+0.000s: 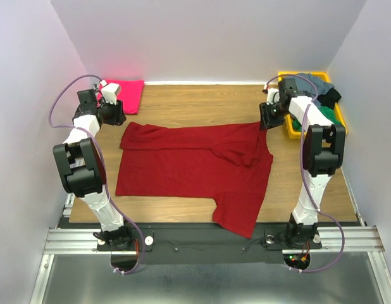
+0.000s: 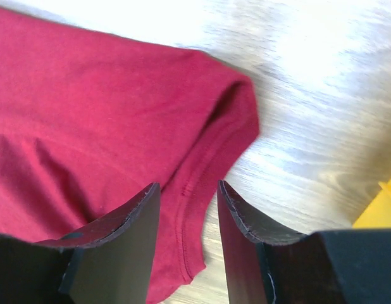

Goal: Fold and stack the t-shirts
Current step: Flatten the tshirt out

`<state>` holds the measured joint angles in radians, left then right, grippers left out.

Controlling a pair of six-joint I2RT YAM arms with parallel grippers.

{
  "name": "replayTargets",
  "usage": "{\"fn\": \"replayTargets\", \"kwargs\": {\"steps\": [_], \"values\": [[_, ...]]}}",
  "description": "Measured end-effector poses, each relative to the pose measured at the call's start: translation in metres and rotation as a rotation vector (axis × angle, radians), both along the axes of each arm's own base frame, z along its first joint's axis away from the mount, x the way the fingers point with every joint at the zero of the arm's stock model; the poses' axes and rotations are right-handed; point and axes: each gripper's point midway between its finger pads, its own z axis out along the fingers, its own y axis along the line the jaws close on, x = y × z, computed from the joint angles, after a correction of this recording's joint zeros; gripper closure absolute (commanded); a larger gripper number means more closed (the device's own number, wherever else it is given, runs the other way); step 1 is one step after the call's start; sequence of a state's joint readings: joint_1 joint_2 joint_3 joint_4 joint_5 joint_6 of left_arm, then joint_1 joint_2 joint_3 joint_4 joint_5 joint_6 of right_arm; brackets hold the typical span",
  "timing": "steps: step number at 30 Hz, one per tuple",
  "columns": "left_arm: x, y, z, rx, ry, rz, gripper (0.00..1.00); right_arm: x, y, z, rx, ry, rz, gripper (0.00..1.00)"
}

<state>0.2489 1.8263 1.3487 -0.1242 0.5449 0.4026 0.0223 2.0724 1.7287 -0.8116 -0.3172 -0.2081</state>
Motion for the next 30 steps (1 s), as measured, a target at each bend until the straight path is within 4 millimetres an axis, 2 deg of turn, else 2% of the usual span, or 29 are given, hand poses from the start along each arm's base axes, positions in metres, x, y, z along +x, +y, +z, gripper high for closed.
{"fn": "replayTargets", "kwargs": {"steps": [4, 9, 14, 22, 30], "values": [[-0.007, -0.004, -0.005, -0.017, 0.014, -0.003, 0.49, 0.0, -0.003, 0.0, 0.016, 0.011, -0.035, 0.54], [-0.051, -0.023, -0.022, -0.083, 0.113, -0.033, 0.49, 0.011, 0.003, -0.004, 0.049, 0.019, -0.048, 0.58], [-0.079, -0.038, -0.02, -0.147, 0.16, -0.035, 0.49, 0.027, 0.009, -0.013, 0.09, 0.026, -0.05, 0.58], [-0.094, -0.043, -0.021, -0.185, 0.215, -0.004, 0.49, 0.028, 0.011, -0.037, 0.096, 0.075, -0.058, 0.59], [-0.105, -0.038, -0.03, -0.177, 0.277, 0.03, 0.5, 0.029, 0.006, -0.04, 0.073, 0.08, -0.088, 0.62]]}}
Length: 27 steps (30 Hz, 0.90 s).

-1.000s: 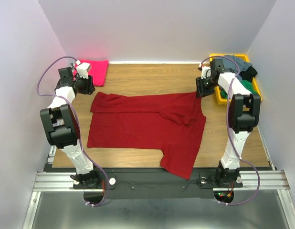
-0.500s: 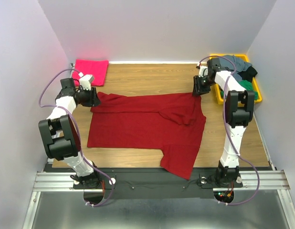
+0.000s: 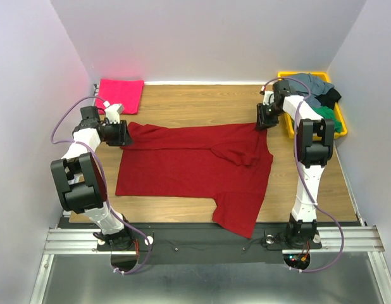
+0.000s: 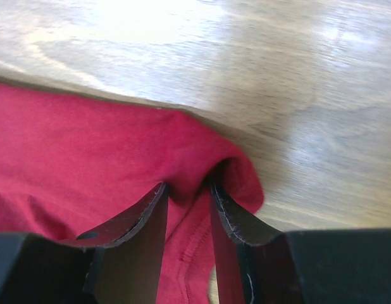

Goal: Fold and stack the t-shirts
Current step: Flatten the tshirt out

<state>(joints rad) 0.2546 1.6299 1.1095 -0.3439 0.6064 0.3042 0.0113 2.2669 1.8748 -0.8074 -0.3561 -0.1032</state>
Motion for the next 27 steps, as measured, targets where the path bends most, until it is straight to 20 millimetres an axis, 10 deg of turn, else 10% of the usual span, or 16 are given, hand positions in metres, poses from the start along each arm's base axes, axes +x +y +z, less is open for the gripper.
{"fn": "replayTargets", "kwargs": {"steps": [16, 23, 27], "values": [[-0.027, 0.019, -0.028, 0.06, 0.136, -0.008, 0.52, -0.003, -0.003, 0.001, 0.073, 0.021, -0.051, 0.66], [-0.031, 0.027, -0.051, 0.097, 0.203, -0.002, 0.57, -0.004, 0.002, 0.003, 0.107, 0.025, -0.046, 0.99], [-0.035, 0.031, -0.064, 0.114, 0.246, 0.012, 0.62, -0.003, 0.002, 0.004, 0.105, 0.022, -0.045, 0.99]]}}
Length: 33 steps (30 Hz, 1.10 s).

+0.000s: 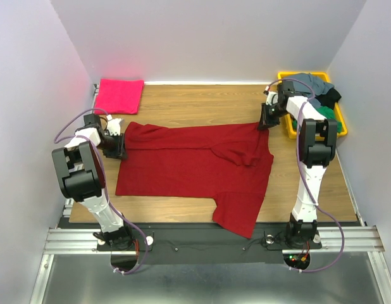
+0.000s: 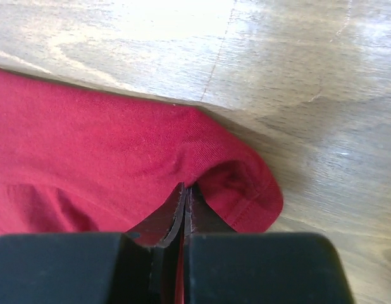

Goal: Fold and stack the t-shirts
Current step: Flatten the tshirt out

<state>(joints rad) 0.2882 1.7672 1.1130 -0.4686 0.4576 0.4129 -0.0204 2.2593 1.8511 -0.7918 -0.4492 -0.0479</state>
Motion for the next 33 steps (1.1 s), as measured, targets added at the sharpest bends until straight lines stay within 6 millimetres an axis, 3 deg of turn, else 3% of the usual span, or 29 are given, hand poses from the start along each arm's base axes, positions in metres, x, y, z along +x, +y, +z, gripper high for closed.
{"fn": "replayTargets", "kwargs": {"steps": [4, 12, 16, 20, 22, 24, 30, 33], "values": [[-0.001, 0.004, -0.006, 0.019, 0.021, 0.016, 0.69, 0.007, -0.006, 0.006, -0.016, -0.022, -0.012, 0.99], [0.003, 0.009, -0.008, 0.032, 0.04, 0.054, 0.74, 0.047, -0.044, 0.04, -0.072, -0.159, -0.083, 1.0], [0.004, 0.01, -0.009, 0.03, 0.048, 0.069, 0.72, 0.048, -0.056, 0.027, -0.101, -0.143, -0.098, 0.99], [0.008, 0.004, -0.004, -0.006, 0.033, 0.05, 0.56, 0.045, -0.058, 0.01, -0.101, -0.108, -0.093, 0.99], [0.015, -0.002, 0.004, -0.042, 0.007, 0.04, 0.52, 0.042, -0.057, 0.005, -0.1, -0.097, -0.087, 0.99], [0.035, -0.006, 0.022, -0.074, -0.055, 0.036, 0.5, 0.04, -0.056, 0.001, -0.099, -0.09, -0.081, 0.99], [0.141, -0.018, 0.117, -0.077, -0.394, -0.01, 0.46, 0.035, -0.053, -0.005, -0.087, -0.077, -0.062, 0.99], [0.177, -0.034, 0.132, -0.085, -0.477, -0.035, 0.45, 0.035, -0.053, -0.005, -0.084, -0.081, -0.051, 0.99]]}}
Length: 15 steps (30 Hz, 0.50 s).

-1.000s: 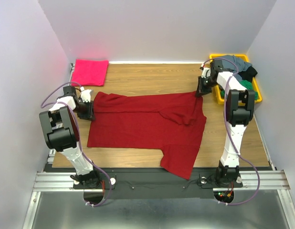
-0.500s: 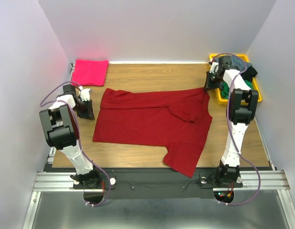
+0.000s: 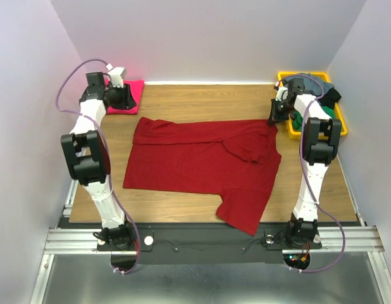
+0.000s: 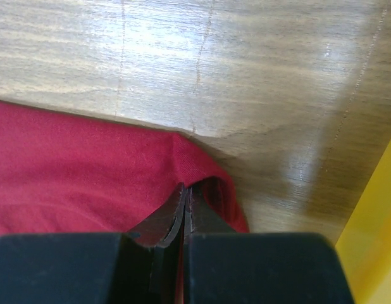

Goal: Fold and stack the t-shirts
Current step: Flatten the tshirt out

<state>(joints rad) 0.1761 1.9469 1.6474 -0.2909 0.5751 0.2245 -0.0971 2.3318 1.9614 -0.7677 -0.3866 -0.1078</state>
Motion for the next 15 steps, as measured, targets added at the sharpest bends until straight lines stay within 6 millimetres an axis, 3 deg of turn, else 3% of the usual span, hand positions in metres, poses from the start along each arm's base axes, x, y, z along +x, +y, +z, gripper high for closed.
{"fn": "replayTargets", "kwargs": {"steps": [6, 10, 15], "values": [[0.026, -0.033, -0.047, -0.004, 0.058, -0.058, 0.44, 0.0, 0.002, -0.002, 0.008, -0.008, 0.015, 0.99], [0.027, -0.051, -0.083, 0.008, 0.121, -0.093, 0.44, 0.0, 0.002, -0.002, 0.008, -0.011, 0.02, 0.99], [0.028, -0.051, -0.096, 0.046, 0.14, -0.092, 0.45, 0.0, 0.002, -0.002, 0.006, -0.015, 0.027, 0.99]]}}
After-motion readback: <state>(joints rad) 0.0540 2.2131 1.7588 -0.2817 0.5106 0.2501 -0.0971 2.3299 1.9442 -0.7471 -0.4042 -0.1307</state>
